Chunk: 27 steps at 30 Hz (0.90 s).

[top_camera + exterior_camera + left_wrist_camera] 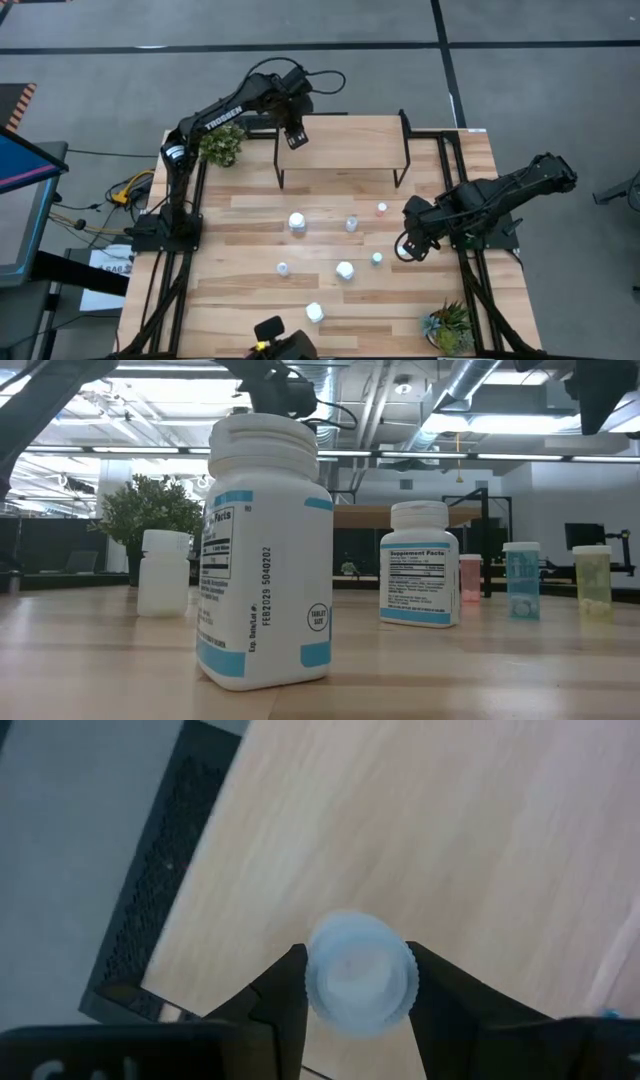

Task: Pick and place medicine bottles onto shelf by color
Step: Put the bottom transparent pill bottle on the shelf, then put the yellow transparent pill bottle on the shelf

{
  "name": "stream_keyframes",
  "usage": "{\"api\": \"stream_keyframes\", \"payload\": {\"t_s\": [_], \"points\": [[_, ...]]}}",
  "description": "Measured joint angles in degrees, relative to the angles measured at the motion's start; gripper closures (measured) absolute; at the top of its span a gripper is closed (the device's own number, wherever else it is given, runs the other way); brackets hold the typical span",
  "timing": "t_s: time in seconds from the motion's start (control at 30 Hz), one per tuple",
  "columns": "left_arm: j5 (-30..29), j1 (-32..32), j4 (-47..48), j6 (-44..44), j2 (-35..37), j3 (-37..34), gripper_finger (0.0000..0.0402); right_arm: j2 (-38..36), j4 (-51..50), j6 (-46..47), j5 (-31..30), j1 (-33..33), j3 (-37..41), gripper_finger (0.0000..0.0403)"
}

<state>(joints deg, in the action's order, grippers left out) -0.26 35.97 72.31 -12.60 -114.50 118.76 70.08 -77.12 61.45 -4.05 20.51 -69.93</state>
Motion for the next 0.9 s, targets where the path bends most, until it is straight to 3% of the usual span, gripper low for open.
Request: {"api": "stream_keyframes", "payload": {"t_s": [0.63,0.9], "points": [[-2.0,-0.5,1.0,-0.1,0.0,0.0,0.0171,0.0,0.0,-0.4,0.2,0.0,0.0,0.0148],[-2.1,-2.1,1.2,-1.3,0.1,8.1,0.0156,0.0,0.0,-0.4,0.2,0.0,0.0,0.0148]]}}
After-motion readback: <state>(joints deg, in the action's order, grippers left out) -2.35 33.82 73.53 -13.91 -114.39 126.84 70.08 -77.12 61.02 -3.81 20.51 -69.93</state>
